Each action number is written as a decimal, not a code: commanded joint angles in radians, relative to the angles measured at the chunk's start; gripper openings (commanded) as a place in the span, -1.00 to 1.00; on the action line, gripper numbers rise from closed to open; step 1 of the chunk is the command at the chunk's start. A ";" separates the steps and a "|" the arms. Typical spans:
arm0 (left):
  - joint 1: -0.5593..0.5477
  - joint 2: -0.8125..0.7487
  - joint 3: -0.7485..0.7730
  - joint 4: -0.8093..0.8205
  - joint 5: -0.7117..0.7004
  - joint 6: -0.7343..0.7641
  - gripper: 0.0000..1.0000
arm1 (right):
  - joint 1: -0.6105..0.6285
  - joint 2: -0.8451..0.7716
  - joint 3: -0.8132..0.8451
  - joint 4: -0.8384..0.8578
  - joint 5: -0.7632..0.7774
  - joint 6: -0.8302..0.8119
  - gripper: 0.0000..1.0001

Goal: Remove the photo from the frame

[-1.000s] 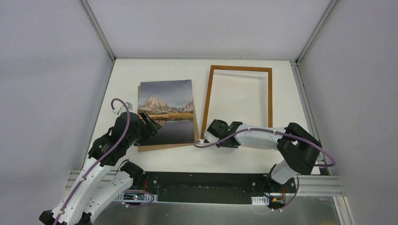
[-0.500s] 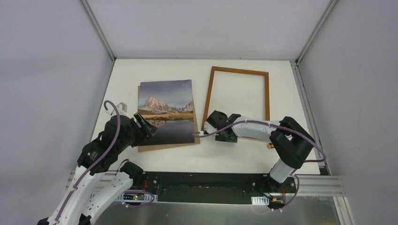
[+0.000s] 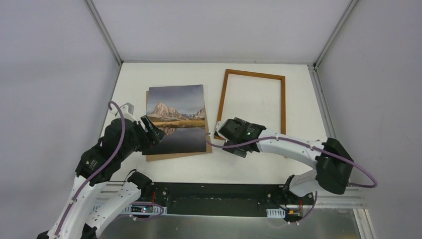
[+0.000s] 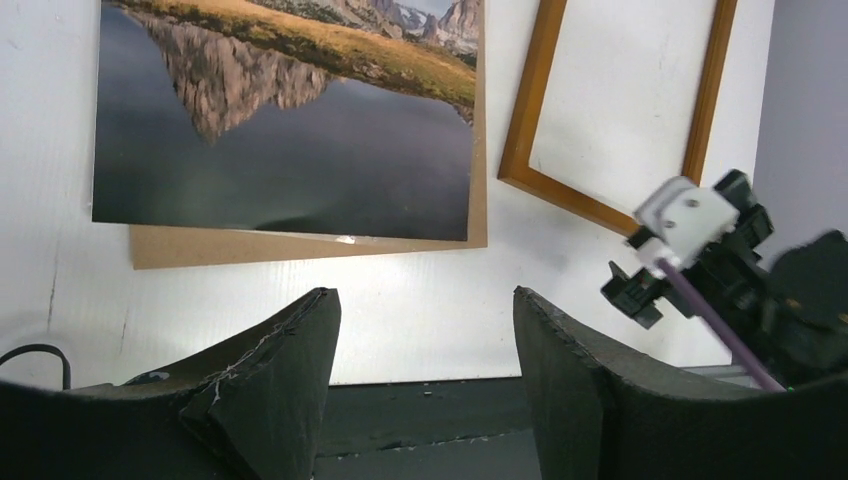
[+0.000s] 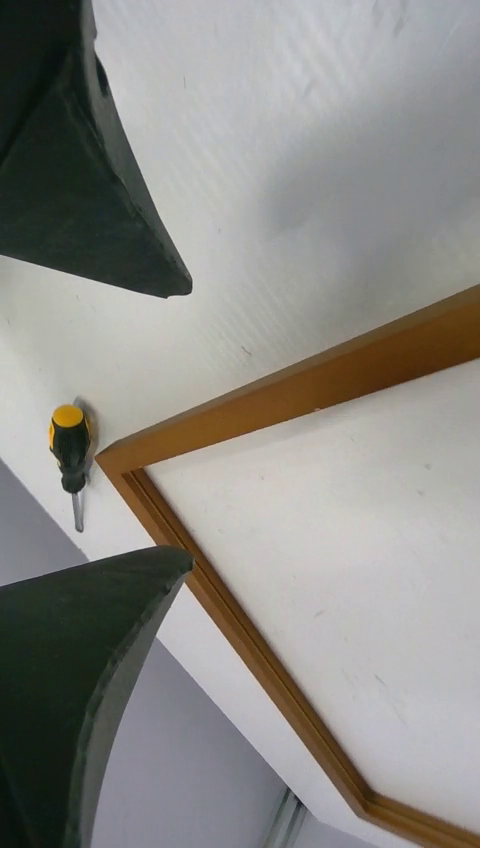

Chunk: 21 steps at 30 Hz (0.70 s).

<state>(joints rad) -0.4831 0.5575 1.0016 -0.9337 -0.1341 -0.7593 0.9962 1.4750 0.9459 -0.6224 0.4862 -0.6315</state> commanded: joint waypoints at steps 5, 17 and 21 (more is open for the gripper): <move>0.005 0.052 0.169 -0.029 -0.015 0.051 0.32 | 0.064 -0.247 0.235 -0.194 0.065 0.598 0.98; 0.005 0.126 0.466 -0.056 -0.123 0.035 0.38 | 0.063 -0.535 0.517 -0.341 0.315 0.957 0.98; 0.005 0.125 0.548 -0.057 -0.159 0.057 0.43 | 0.063 -0.546 0.660 -0.435 0.422 0.969 0.98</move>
<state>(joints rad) -0.4831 0.6796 1.4666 -0.9890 -0.2298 -0.7383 1.0599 0.9440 1.4818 -0.9337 0.7486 0.2604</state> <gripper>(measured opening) 0.710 0.991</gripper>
